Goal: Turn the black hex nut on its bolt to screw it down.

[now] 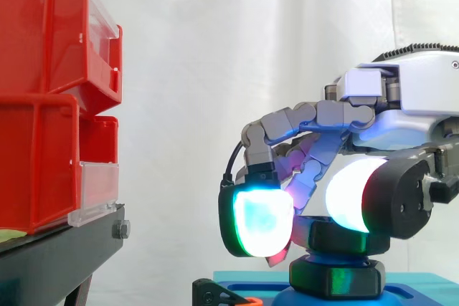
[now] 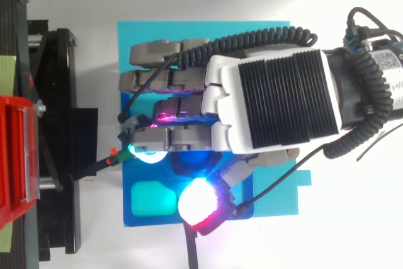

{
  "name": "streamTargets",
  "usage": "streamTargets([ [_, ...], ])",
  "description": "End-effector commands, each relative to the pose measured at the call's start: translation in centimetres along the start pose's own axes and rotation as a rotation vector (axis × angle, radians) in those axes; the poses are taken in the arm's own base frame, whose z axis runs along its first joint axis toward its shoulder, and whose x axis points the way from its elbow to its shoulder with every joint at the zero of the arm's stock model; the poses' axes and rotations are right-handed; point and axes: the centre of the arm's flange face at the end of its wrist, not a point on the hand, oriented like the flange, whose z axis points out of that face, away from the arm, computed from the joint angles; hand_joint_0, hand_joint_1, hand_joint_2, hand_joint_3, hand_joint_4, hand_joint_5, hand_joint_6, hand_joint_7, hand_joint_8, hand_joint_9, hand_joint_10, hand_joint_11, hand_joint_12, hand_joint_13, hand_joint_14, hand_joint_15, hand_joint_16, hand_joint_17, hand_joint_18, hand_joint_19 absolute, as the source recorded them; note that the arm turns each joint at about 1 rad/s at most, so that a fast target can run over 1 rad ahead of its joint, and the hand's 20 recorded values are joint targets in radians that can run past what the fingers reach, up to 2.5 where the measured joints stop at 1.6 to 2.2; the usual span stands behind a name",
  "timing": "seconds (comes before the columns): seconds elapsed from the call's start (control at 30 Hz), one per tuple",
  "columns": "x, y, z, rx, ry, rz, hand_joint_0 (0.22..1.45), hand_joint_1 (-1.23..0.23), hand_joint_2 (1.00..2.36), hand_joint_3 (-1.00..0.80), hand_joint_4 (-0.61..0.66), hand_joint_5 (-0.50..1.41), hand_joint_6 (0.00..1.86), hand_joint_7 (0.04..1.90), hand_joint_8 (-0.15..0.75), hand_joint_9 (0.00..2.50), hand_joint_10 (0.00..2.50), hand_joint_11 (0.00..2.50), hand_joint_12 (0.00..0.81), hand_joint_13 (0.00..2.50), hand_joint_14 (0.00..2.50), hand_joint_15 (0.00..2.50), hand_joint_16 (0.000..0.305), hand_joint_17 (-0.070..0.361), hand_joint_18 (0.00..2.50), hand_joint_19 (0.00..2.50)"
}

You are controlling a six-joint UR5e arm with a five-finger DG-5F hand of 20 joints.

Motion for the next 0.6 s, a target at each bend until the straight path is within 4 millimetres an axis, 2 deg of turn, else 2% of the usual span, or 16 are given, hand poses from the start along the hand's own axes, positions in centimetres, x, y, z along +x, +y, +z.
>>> streamTargets([
  [0.0,-0.1,-0.9,-0.3,-0.002,0.001,-0.001,0.48,-0.31,1.0,-0.5,0.15,0.0,0.53,1.51,0.324,1.01,0.01,0.31,0.409,0.57,0.01,0.2,0.056,0.125,0.3,0.34],
  [0.33,-0.6,-3.7,-1.5,-0.018,-0.008,-0.006,0.48,-0.24,1.0,-0.5,0.14,0.0,0.54,1.48,0.32,1.03,0.01,0.32,0.408,0.58,0.01,0.2,0.056,0.126,0.31,0.35],
  [0.5,-0.8,-4.5,-1.8,-0.032,-0.009,-0.008,0.48,-0.21,1.0,-0.5,0.14,0.0,0.54,1.48,0.322,1.03,0.01,0.33,0.412,0.59,0.01,0.2,0.056,0.127,0.31,0.35],
  [0.57,-1.2,-5.5,-2.2,-0.044,-0.013,-0.011,0.48,-0.2,1.0,-0.5,0.14,0.0,0.54,1.48,0.323,1.03,0.01,0.33,0.413,0.59,0.01,0.2,0.056,0.127,0.31,0.35],
])
